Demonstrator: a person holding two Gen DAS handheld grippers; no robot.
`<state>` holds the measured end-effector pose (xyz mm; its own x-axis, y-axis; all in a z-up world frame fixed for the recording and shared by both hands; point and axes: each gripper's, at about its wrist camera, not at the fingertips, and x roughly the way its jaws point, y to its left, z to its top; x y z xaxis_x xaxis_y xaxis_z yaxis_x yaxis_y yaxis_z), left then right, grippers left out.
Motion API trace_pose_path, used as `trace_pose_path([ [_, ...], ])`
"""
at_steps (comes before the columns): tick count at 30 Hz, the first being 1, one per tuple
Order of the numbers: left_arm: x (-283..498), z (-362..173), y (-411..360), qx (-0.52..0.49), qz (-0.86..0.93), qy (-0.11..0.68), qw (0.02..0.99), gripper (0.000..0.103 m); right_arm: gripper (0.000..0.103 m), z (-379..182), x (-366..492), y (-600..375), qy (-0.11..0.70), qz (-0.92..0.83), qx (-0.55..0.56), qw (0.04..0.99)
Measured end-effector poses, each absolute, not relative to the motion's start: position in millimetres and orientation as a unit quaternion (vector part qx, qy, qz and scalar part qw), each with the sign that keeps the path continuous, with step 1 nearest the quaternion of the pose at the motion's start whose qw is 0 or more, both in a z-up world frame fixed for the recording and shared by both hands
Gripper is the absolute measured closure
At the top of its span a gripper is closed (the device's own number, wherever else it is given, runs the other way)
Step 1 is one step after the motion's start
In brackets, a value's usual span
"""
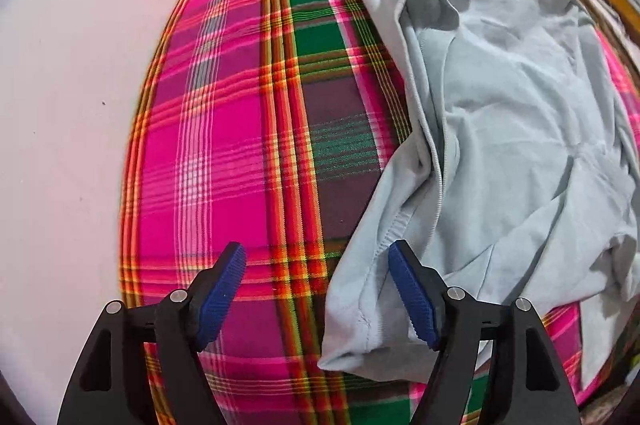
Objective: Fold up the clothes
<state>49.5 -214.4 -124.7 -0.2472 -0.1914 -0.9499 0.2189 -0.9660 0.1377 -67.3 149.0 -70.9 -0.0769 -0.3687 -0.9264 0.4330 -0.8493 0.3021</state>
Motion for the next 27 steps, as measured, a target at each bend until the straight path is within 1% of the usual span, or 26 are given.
trace_pose_path([
  [1,48,-126,-213,0.601,-0.788,0.001,0.134,0.018,0.059,-71,-66,149,0.024,-0.737,0.622,0.266],
  [3,46,-126,-210,0.601,-0.787,-0.013,0.14,0.017,0.061,-73,-64,150,0.03,-0.744,0.619,0.25],
  [5,46,-126,-207,0.599,-0.788,-0.023,0.143,0.017,0.067,-72,-59,146,0.045,-0.753,0.613,0.235],
  [6,45,-127,-202,0.596,-0.789,-0.029,0.145,0.018,0.072,-71,-57,145,0.05,-0.755,0.611,0.23],
  [7,46,-128,-199,0.592,-0.792,-0.038,0.146,0.019,0.077,-71,-55,144,0.054,-0.758,0.61,0.225],
  [8,46,-128,-196,0.59,-0.793,-0.042,0.146,0.02,0.079,-70,-53,143,0.059,-0.761,0.608,0.22],
  [9,47,-126,-194,0.589,-0.795,-0.039,0.141,0.025,0.086,-70,-51,142,0.062,-0.763,0.606,0.217],
  [10,49,-125,-192,0.589,-0.796,-0.036,0.135,0.035,0.09,-70,-50,142,0.06,-0.763,0.606,0.218],
  [11,51,-124,-190,0.589,-0.797,-0.033,0.129,0.042,0.09,-68,-51,143,0.055,-0.763,0.606,0.219],
  [13,51,-123,-187,0.593,-0.798,-0.016,0.104,0.071,0.093,-66,-53,144,0.047,-0.764,0.605,0.221],
  [14,51,-123,-185,0.595,-0.799,-0.008,0.092,0.078,0.093,-64,-54,145,0.044,-0.765,0.603,0.222],
  [15,50,-123,-184,0.598,-0.797,-0.003,0.085,0.091,0.093,-58,-58,147,0.045,-0.769,0.598,0.223],
  [16,47,-123,-183,0.604,-0.793,0.007,0.079,0.094,0.093,-52,-61,149,0.046,-0.773,0.592,0.225],
  [18,45,-122,-188,0.608,-0.789,0.032,0.084,0.095,0.094,-39,-68,152,0.048,-0.781,0.58,0.228],
  [21,46,-119,-207,0.608,-0.78,0.107,0.1,0.1,0.094,-19,-82,160,0.053,-0.794,0.559,0.232],
  [25,50,-116,-209,0.612,-0.77,0.129,0.125,0.101,0.094,17,-92,179,0.096,-0.822,0.514,0.225],
  [27,52,-117,-204,0.618,-0.765,0.127,0.132,0.101,0.094,44,-98,182,0.142,-0.84,0.477,0.217],
])
